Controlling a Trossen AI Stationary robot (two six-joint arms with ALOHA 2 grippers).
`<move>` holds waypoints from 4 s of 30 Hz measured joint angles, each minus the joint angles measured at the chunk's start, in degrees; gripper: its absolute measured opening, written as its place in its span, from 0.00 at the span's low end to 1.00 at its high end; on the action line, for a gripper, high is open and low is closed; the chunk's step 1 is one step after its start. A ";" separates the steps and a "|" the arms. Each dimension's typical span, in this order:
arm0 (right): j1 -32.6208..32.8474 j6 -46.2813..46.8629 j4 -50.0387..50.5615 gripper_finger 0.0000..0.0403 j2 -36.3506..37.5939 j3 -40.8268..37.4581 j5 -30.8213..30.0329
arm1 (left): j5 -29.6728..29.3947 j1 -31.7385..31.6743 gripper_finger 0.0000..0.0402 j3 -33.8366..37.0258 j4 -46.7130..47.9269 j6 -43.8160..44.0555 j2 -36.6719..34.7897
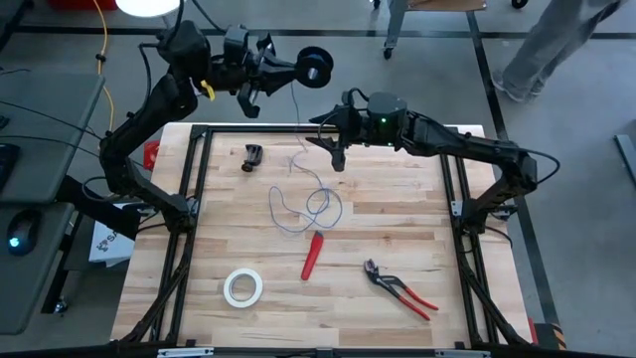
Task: Coil cords
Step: Coil the blue wire cable onto the black spool
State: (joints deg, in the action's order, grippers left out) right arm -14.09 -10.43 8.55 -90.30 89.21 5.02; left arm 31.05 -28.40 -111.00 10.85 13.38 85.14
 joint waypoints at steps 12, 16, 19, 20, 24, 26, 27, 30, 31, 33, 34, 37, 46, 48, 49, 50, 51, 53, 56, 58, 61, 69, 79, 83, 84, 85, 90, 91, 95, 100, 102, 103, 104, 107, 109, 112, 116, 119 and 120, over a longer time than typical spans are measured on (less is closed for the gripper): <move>0.00 0.04 -5.80 0.52 -1.64 0.00 -2.19 | 0.08 1.72 0.00 0.02 -8.14 4.53 0.00; 0.00 0.06 -6.77 0.52 -1.83 0.00 -0.79 | -0.54 2.82 0.00 0.00 -9.65 4.67 0.07; 0.04 0.50 -7.12 0.52 -1.83 0.00 -0.60 | -0.64 3.58 0.00 0.02 -12.18 6.05 0.48; 0.02 1.14 -7.44 0.52 -1.83 0.00 -0.47 | -0.68 3.89 0.00 0.02 -12.79 6.39 0.66; 0.24 2.63 -7.99 0.52 -1.83 0.00 1.25 | -0.64 4.55 0.00 0.02 -15.28 7.51 1.80; 0.47 2.82 -7.99 0.52 -1.83 0.00 1.63 | -0.57 4.56 0.00 0.02 -15.49 7.71 2.38; 0.67 2.80 -7.99 0.52 -1.83 0.00 1.66 | -0.68 4.52 0.00 0.04 -15.41 8.12 2.65; 1.18 2.68 -8.02 0.52 -1.83 0.00 1.66 | -0.73 4.52 0.00 0.04 -15.73 9.25 3.45; 1.35 2.68 -8.04 0.52 -1.83 0.00 1.66 | -0.72 4.52 0.00 0.04 -16.36 9.67 3.75; 1.57 2.62 -8.06 0.52 -1.83 0.00 1.68 | -0.60 4.52 0.00 0.04 -17.94 10.43 4.23; 1.65 2.63 -8.05 0.52 -1.83 0.00 1.65 | -0.44 4.52 0.00 0.04 -18.37 10.58 4.39; 1.81 2.64 -8.02 0.51 -1.83 0.00 1.39 | -0.31 4.52 0.00 0.04 -18.52 10.56 4.43; 1.81 1.80 -8.00 0.37 -1.83 0.00 -0.42 | -0.22 4.52 0.00 0.04 -18.56 11.62 4.35; 1.98 1.06 -8.00 0.32 -1.83 0.00 -0.42 | -0.25 4.52 0.00 0.04 -18.66 11.62 4.35; 2.15 1.09 -8.11 0.28 -1.83 0.00 -0.44 | -0.25 4.52 0.00 0.04 -18.85 11.62 4.35; 2.23 1.21 -8.39 0.25 -1.83 0.00 -0.48 | -0.25 4.52 0.00 0.04 -19.17 11.65 4.35; 2.25 1.41 -8.67 0.21 -1.83 0.00 -0.47 | -0.22 4.52 0.00 0.04 -19.61 11.87 4.36; 2.25 1.50 -9.17 0.16 -1.83 0.00 -0.47 | -0.22 4.52 0.00 0.04 -19.95 11.94 4.30; 2.27 1.45 -10.05 0.13 -1.83 0.00 -1.41 | -0.22 4.52 0.00 0.04 -19.95 11.99 4.26; 2.25 1.52 -10.54 0.13 -1.83 0.00 -1.95 | -0.22 4.52 0.00 0.04 -20.02 12.06 4.26; 2.23 1.43 -10.55 0.16 -1.81 0.00 -2.01 | -0.19 4.52 0.00 0.04 -20.16 12.12 4.26; 2.25 1.39 -10.55 0.21 -1.79 0.00 -1.47 | -0.20 4.50 0.00 0.04 -20.19 12.10 4.26; 2.25 1.39 -10.55 0.07 -1.79 0.00 -1.36 | -0.19 4.50 0.00 0.04 -20.11 12.08 4.26; 2.25 1.82 -10.55 0.01 -1.79 0.00 -1.27 | -0.18 4.36 0.00 0.04 -19.73 11.98 4.28; 2.25 2.83 -10.51 0.01 -1.79 0.00 -1.11 | -0.12 4.15 0.00 0.04 -19.69 11.56 4.28; 2.25 3.85 -10.23 0.01 -1.66 0.00 -0.96 | -0.07 3.76 0.00 0.04 -19.41 10.95 4.16; 2.25 5.58 -4.96 0.00 0.54 -0.02 -0.46 | -1.35 -1.97 0.00 0.04 -6.84 5.79 0.53; 2.25 5.97 -3.50 0.00 1.30 -0.02 -0.46 | -1.78 -3.47 0.00 0.01 -3.36 5.19 -0.54; 2.25 6.50 3.14 0.00 4.61 -0.02 -0.44 | -2.74 -8.80 0.00 -0.02 9.97 3.44 -4.16; 2.24 5.29 9.98 0.00 8.93 -0.02 -2.88 | -2.66 -13.62 0.00 0.00 24.27 2.53 -7.95; 1.95 4.31 11.46 0.00 10.28 -0.02 -4.49 | -2.62 -14.52 0.00 -0.02 29.67 2.56 -8.80; 1.66 4.03 11.79 0.00 10.93 -0.02 -5.17 | -2.53 -14.70 0.00 -0.02 32.17 2.66 -8.95; 1.28 3.88 11.98 0.00 11.37 -0.02 -5.66 | -2.08 -14.75 0.00 -0.02 34.50 2.98 -8.96; -0.02 3.97 10.45 0.00 12.11 -0.02 -6.08 | 1.67 -14.54 0.00 -0.02 39.99 4.82 -8.19; -0.75 3.96 8.69 0.00 12.15 -0.02 -6.10 | 3.88 -13.68 0.00 -0.01 42.32 5.96 -6.84; -1.45 3.98 6.54 0.00 11.90 -0.02 -5.42 | 7.56 -11.86 0.00 0.00 43.20 7.12 -3.82; -1.42 4.36 3.95 0.00 11.28 -0.02 -5.20 | 13.72 -8.63 0.00 0.00 41.10 8.38 1.07; -1.40 5.07 3.09 0.00 11.10 -0.02 -4.88 | 19.32 -5.98 0.00 0.00 37.37 9.86 5.17; -1.42 5.55 3.10 0.00 10.89 -0.02 -4.68 | 21.11 -5.07 0.00 0.01 35.33 10.64 6.48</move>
State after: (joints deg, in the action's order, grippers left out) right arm -15.51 -4.88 11.65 -79.41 89.19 0.33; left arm 52.16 -33.47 -110.99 46.18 24.02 91.62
